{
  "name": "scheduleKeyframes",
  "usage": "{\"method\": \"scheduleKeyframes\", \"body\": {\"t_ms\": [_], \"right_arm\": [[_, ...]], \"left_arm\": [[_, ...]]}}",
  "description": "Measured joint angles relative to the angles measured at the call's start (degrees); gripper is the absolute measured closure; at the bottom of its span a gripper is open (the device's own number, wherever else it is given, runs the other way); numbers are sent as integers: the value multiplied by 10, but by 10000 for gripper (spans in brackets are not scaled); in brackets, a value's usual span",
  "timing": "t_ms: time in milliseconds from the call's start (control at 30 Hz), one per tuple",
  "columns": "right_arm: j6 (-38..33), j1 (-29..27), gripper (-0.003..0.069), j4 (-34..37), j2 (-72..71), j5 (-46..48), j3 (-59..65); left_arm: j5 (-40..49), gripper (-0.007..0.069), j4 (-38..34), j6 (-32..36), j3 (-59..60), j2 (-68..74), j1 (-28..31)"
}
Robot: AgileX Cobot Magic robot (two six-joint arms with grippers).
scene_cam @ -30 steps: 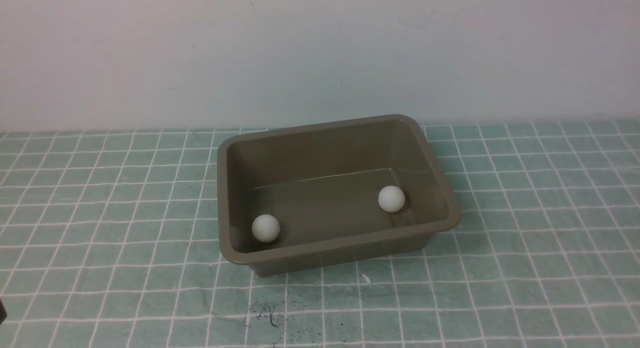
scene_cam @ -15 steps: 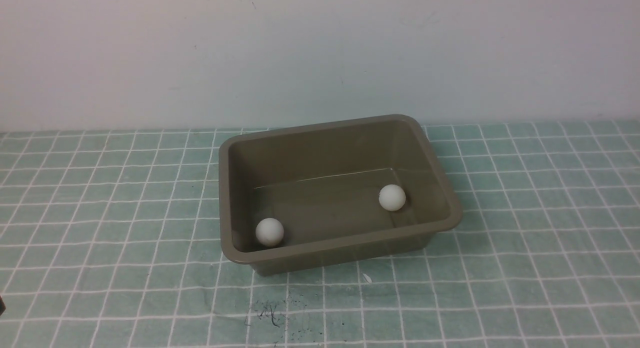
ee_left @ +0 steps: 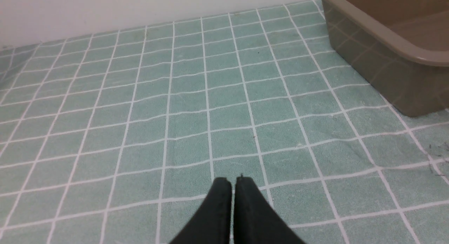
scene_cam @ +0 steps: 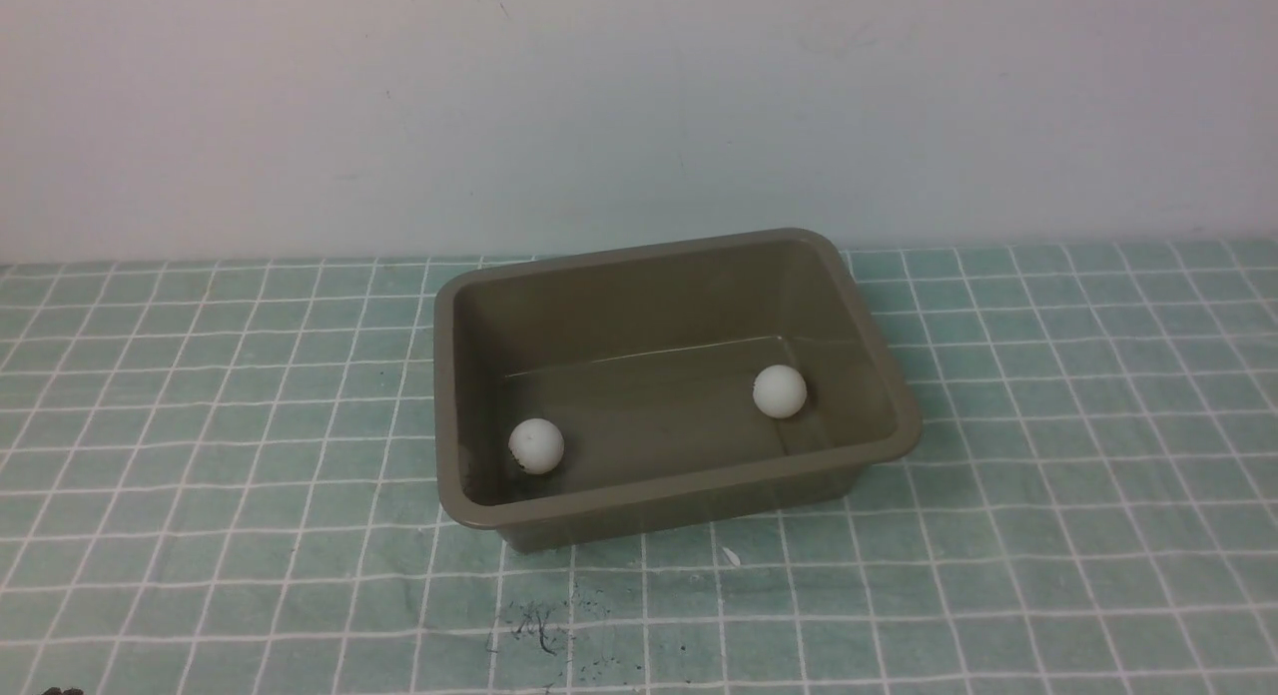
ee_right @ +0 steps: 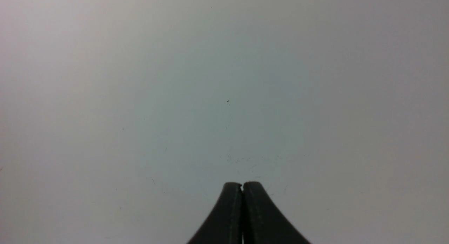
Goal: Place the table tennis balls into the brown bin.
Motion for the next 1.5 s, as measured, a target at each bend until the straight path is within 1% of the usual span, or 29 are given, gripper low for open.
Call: {"method": "scheduleKeyframes", "body": {"t_ms": [700, 767, 833, 933, 967, 1000, 1100, 1200, 1333, 1500], "right_arm": [[-16, 0, 669, -5, 0, 1, 0], [-16, -2, 669, -9, 0, 21, 1], [-16, -16, 669, -9, -1, 37, 12], [-16, -71, 669, -9, -1, 67, 59], [-16, -71, 669, -9, -1, 67, 59], [-17, -97, 669, -9, -1, 70, 98], [-25, -148, 669, -9, -1, 72, 190], [-26, -163, 669, -9, -1, 75, 253], [-27, -165, 669, -9, 1, 42, 262], [-27, -165, 669, -7, 1, 33, 263]], "left_arm": [[0, 629, 0, 0, 0, 0, 0], [0, 629, 0, 0, 0, 0, 0], [0, 629, 0, 0, 0, 0, 0], [0, 629, 0, 0, 0, 0, 0], [0, 629, 0, 0, 0, 0, 0], [0, 629, 0, 0, 0, 0, 0], [0, 629, 0, 0, 0, 0, 0], [0, 629, 0, 0, 0, 0, 0], [0, 629, -1, 1, 0, 0, 0], [0, 629, -1, 1, 0, 0, 0]]}}
